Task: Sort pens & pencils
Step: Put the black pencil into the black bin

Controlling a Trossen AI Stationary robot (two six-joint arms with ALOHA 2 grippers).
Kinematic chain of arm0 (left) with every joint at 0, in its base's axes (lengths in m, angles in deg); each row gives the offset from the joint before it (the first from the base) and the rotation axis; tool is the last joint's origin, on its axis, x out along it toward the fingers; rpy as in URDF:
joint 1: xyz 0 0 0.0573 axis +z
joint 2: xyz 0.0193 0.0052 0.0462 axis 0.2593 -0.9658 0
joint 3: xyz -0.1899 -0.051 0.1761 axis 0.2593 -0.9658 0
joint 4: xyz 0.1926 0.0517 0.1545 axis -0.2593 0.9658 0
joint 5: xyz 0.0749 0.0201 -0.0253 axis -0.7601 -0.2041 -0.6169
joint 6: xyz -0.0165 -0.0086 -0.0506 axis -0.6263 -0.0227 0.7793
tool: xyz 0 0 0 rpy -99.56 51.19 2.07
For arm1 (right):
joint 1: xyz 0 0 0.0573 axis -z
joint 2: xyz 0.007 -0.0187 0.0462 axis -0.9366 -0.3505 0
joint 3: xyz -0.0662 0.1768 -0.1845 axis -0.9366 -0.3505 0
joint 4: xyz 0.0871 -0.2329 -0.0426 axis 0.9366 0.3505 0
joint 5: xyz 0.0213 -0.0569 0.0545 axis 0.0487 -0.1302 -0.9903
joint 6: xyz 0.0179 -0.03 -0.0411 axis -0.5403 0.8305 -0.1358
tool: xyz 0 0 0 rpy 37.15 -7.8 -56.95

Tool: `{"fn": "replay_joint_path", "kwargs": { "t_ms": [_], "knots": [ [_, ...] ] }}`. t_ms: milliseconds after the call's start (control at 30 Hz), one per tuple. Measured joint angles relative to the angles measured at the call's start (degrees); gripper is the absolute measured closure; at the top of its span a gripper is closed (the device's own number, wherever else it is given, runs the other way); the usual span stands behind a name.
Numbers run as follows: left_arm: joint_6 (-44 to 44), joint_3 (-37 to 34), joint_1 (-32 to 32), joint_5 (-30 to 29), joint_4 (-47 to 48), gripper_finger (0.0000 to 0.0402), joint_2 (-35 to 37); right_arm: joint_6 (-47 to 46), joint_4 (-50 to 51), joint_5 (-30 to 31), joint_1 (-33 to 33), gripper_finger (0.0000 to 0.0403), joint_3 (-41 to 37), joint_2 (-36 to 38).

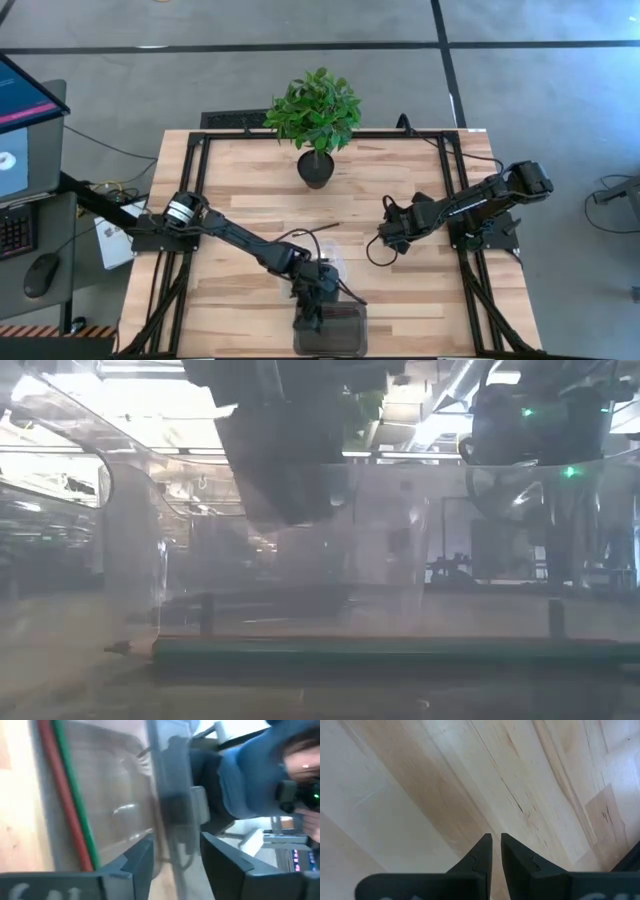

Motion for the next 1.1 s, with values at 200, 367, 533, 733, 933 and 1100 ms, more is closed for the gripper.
{"fn": "replay_joint_path", "kwargs": {
  "t_ms": [200,367,533,733,933,1100],
  "knots": [
    [-3.41,-0.07,-0.22,-0.41,-2.18,0.0231,7.85,0.02,0.36,-0.20,0.00,0.0342,0.00,0.00],
    [-9.81,-0.07,1.54,-7.09,5.44,0.0230,17.37,0.07,0.36,-0.17,0.00,0.0342,0.00,0.00],
    [-23.21,0.04,4.76,-19.65,18.98,0.0230,25.95,3.70,-0.12,-0.06,0.16,0.0342,0.00,-0.02],
    [-33.03,0.04,9.65,-42.59,31.33,0.0230,32.91,4.45,-2.18,0.04,1.98,0.0342,-0.02,-0.02],
    [-36.28,-0.31,19.43,-34.21,38.89,0.0230,33.22,6.16,-3.61,0.08,4.41,0.0342,-0.02,-0.02],
    [-36.75,-2.81,28.75,-27.72,41.41,0.0230,33.03,7.37,-4.45,0.48,6.64,0.0342,-0.02,-0.02]
  ]
}}
